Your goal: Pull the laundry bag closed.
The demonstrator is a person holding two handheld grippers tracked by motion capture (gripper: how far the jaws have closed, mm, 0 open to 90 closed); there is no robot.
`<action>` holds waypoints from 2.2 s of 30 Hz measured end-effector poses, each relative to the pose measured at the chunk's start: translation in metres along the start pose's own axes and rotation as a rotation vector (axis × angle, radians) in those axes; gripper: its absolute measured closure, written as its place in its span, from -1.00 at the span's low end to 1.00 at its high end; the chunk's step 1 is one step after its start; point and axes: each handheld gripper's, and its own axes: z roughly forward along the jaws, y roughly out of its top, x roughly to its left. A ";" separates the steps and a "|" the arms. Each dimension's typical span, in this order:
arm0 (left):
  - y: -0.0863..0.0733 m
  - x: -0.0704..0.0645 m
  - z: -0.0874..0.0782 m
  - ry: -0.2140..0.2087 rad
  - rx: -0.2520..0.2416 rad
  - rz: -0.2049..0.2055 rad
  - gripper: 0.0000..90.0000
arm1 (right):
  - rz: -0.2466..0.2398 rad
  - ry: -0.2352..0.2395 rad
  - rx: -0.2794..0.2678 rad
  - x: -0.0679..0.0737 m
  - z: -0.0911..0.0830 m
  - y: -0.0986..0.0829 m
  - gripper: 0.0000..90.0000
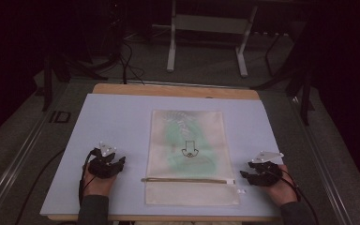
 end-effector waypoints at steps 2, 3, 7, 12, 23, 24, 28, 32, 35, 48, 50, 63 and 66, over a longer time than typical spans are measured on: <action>0.000 0.000 0.000 -0.015 0.004 0.002 0.23 | -0.015 0.007 0.017 0.000 -0.001 0.002 0.06; 0.000 0.000 0.000 -0.021 0.004 0.006 0.23 | -0.023 0.011 0.027 0.001 -0.001 0.003 0.07; 0.000 -0.003 -0.001 -0.038 0.002 0.025 0.22 | -0.039 0.036 0.040 0.003 -0.003 0.006 0.08; 0.000 -0.006 -0.002 -0.051 -0.001 0.035 0.22 | -0.054 0.052 0.056 0.007 -0.004 0.008 0.12; -0.001 -0.007 -0.004 -0.073 -0.013 0.027 0.22 | -0.125 0.087 0.091 0.021 -0.006 0.018 0.16; -0.001 -0.007 -0.004 -0.077 -0.011 0.027 0.23 | -0.134 0.101 0.093 0.023 -0.006 0.020 0.15; -0.002 -0.008 -0.004 -0.077 -0.015 0.029 0.23 | -0.142 0.122 0.088 0.027 -0.006 0.023 0.17; -0.002 -0.009 -0.003 -0.084 -0.014 0.034 0.23 | -0.179 0.139 0.104 0.034 -0.005 0.029 0.17; -0.002 -0.009 -0.003 -0.091 -0.011 0.038 0.23 | -0.199 0.145 0.107 0.038 -0.004 0.034 0.17; -0.001 -0.011 -0.003 -0.106 -0.012 0.043 0.25 | -0.254 0.169 0.111 0.051 -0.003 0.048 0.15; -0.001 -0.010 -0.003 -0.106 -0.013 0.043 0.25 | -0.259 0.174 0.110 0.052 -0.002 0.050 0.15; -0.001 -0.010 -0.003 -0.114 -0.012 0.049 0.29 | -0.299 0.202 0.103 0.065 0.004 0.065 0.16; -0.001 -0.010 -0.003 -0.113 -0.011 0.047 0.29 | -0.311 0.212 0.101 0.068 0.006 0.069 0.16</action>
